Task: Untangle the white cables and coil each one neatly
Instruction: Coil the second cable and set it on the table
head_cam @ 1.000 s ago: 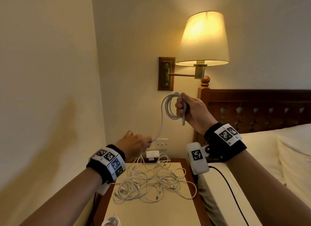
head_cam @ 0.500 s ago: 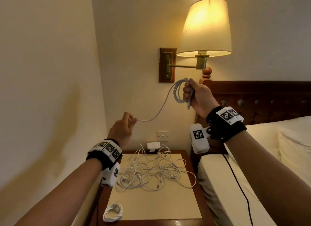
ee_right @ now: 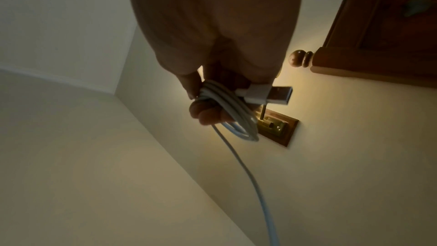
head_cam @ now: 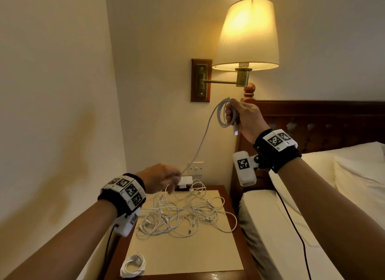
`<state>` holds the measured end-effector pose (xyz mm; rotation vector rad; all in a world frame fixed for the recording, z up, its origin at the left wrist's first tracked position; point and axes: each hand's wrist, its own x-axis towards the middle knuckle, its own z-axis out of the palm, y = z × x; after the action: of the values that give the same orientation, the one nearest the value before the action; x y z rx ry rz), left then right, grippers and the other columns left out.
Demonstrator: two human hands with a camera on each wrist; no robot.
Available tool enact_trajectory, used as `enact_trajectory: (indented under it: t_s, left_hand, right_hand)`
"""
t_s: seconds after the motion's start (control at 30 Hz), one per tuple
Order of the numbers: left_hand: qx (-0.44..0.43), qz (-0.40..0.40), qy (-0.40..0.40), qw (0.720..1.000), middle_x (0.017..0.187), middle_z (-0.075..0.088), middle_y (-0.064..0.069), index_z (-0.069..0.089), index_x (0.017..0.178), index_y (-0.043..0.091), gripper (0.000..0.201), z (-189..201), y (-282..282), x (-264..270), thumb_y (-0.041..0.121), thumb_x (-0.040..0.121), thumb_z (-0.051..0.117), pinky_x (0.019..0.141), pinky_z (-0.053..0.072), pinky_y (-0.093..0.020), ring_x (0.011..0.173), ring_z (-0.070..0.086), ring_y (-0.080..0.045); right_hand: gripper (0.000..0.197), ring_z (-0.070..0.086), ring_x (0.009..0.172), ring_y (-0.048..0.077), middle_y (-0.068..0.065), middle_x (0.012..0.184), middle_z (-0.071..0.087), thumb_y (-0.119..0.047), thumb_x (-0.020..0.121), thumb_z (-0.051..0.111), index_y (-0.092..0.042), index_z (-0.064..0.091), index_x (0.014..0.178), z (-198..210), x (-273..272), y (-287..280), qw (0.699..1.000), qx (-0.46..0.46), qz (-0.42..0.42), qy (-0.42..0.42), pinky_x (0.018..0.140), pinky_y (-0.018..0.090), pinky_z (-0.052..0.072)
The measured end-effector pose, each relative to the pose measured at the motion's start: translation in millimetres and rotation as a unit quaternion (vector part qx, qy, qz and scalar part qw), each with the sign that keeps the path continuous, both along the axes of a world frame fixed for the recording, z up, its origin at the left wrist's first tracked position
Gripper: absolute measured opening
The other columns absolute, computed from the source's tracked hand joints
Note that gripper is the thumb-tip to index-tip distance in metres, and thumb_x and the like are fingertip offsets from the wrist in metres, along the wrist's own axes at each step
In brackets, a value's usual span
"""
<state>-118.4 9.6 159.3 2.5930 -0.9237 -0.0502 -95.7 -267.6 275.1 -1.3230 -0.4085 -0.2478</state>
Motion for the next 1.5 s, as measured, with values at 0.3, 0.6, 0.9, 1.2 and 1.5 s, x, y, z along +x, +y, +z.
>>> enact_trajectory:
  t_s: [0.3,0.6,0.9,1.2,1.5]
  left_hand:
    - [-0.349,-0.168,0.279,0.879,0.054,0.045,0.000,0.046,0.069,0.013,0.029,58.5,-43.1,-35.7,0.024,0.091,0.030,0.056,0.038,-0.025,0.050,0.037,-0.016]
    - [-0.475,-0.072,0.078,0.874,0.056,0.036,0.003,0.047,0.070,0.017,0.040,87.1,-38.3,-26.5,0.033,0.105,0.034,0.052,0.029,-0.030,0.051,0.028,-0.018]
    - [-0.383,0.039,-0.223,0.896,0.056,0.047,0.015,0.056,0.083,0.015,0.022,87.4,-36.9,-17.8,0.028,0.100,0.048,0.054,0.036,-0.017,0.052,0.040,-0.004]
    - [-0.344,0.058,-0.277,0.895,0.064,0.050,0.012,0.060,0.084,0.015,0.021,78.0,-25.9,-7.1,0.031,0.096,0.052,0.056,0.035,-0.012,0.058,0.046,-0.006]
    - [-0.331,0.075,-0.326,0.882,0.098,0.068,0.001,0.074,0.097,0.011,0.012,62.9,-9.2,8.2,0.008,0.087,0.067,0.083,0.046,-0.010,0.088,0.062,-0.005]
  right_hand:
    - [0.029,0.067,0.076,0.020,0.010,0.083,0.070,-0.022,0.100,0.050,0.002,0.065,0.096,-8.1,-15.9,16.5,0.995,-0.037,0.091,0.012,0.074,0.028,0.057]
    - [0.033,0.066,0.077,0.020,0.009,0.084,0.069,-0.025,0.101,0.042,-0.003,0.066,0.096,-15.2,-27.3,28.4,0.964,-0.218,0.143,-0.046,0.078,0.029,0.054]
    - [0.034,0.058,0.065,0.016,0.006,0.073,0.061,-0.024,0.105,0.038,-0.004,0.062,0.092,-21.6,-35.0,40.8,0.972,-0.120,0.200,0.032,0.065,0.025,0.054]
    - [0.032,0.046,0.057,0.013,-0.002,0.059,0.045,-0.029,0.105,0.039,-0.008,0.058,0.090,-17.0,-34.7,43.2,0.976,-0.100,0.184,0.062,0.059,0.023,0.045]
    - [0.038,0.033,0.056,0.012,-0.005,0.056,0.035,-0.028,0.106,0.034,-0.011,0.052,0.078,-13.8,-41.7,53.4,0.968,-0.064,0.212,0.119,0.062,0.026,0.030]
